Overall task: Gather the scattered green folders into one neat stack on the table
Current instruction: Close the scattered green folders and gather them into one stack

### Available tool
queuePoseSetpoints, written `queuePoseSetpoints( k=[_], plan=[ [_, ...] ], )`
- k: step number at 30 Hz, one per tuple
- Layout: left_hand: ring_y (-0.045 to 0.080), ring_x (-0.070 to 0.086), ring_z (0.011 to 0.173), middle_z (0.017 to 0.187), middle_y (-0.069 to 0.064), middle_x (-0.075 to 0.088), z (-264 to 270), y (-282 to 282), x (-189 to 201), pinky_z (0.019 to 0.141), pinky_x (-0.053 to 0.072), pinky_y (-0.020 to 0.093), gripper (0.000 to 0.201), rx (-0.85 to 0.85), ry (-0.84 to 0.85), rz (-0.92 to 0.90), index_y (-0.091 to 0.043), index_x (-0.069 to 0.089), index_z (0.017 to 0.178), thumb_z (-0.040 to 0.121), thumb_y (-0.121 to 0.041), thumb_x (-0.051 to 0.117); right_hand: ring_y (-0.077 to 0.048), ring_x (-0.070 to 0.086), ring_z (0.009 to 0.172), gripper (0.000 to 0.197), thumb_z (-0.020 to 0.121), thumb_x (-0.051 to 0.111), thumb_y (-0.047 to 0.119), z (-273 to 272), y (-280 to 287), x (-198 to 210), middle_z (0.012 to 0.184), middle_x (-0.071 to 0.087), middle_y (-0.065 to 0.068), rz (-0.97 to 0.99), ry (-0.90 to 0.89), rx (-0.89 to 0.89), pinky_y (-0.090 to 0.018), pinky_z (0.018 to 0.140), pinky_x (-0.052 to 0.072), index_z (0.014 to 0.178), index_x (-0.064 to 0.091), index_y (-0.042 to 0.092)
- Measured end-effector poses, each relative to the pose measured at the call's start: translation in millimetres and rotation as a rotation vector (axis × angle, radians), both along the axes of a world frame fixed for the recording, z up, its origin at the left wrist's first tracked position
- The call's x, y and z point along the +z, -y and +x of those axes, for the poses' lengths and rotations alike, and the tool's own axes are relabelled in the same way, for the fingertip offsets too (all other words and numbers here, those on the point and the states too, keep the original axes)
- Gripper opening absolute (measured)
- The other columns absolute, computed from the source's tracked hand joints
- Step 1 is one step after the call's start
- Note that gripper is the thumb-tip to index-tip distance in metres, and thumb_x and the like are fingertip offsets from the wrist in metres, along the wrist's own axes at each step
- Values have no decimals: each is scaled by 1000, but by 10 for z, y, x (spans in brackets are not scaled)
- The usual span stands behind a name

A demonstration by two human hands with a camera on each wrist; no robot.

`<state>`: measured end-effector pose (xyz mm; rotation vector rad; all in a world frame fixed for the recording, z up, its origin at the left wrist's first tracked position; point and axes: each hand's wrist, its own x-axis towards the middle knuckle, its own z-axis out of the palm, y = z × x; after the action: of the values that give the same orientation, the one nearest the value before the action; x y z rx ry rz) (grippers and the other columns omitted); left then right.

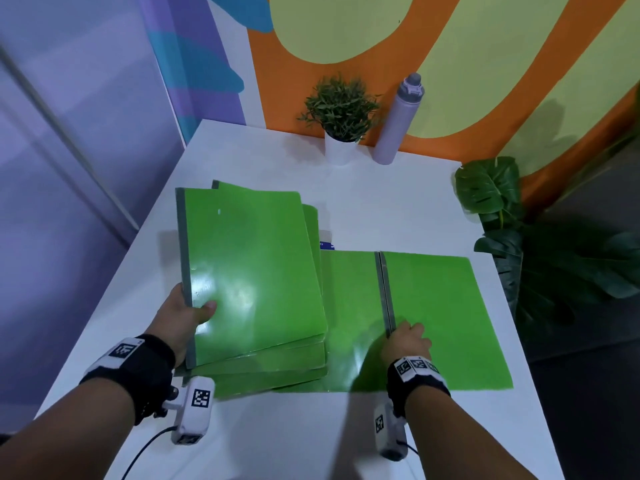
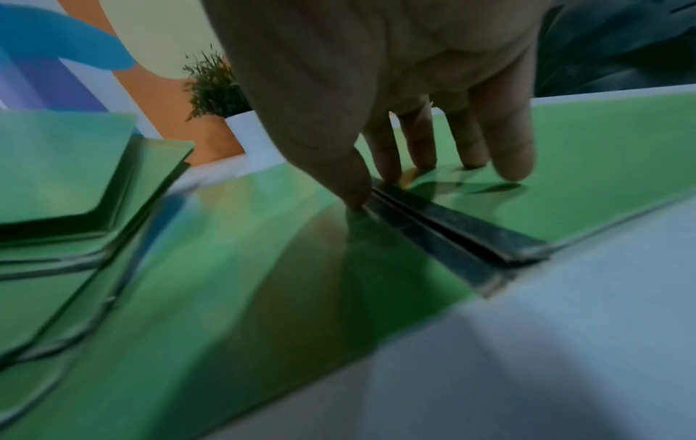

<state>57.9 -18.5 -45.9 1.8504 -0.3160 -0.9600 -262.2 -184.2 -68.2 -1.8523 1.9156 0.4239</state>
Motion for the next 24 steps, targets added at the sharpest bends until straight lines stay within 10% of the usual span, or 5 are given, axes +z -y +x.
queuePoseSetpoints(
  k=[10, 18, 24],
  plan=[
    [24, 44, 107, 98, -6, 51, -81, -88, -31, 92, 31, 37, 31, 8, 21, -19, -15, 44, 112, 89, -7, 62, -17, 49, 61, 58, 89, 40, -3, 35, 371, 307, 97, 46, -12, -120, -70, 376, -31, 61, 47, 141, 25, 18],
    [26, 49, 96, 94, 1, 52, -49, 61, 140, 80, 40, 34, 31, 123, -15, -74, -9, 41, 114, 90, -2, 60, -37, 60, 86, 36, 79, 44, -4, 428, 728, 1248, 114, 50, -17, -651, 184, 335, -39, 58, 41, 113, 56, 3],
    [25, 41, 124, 125, 2, 50, -196, 177, 177, 107, 34, 45, 37, 68, -187, -113, -18, 39, 122, 92, -9, 59, -36, 61, 73, 59, 74, 45, -4, 1076, 135, 1675, 123, 49, -4, -599, 364, 799, -35, 50, 38, 128, 44, 20]
  ],
)
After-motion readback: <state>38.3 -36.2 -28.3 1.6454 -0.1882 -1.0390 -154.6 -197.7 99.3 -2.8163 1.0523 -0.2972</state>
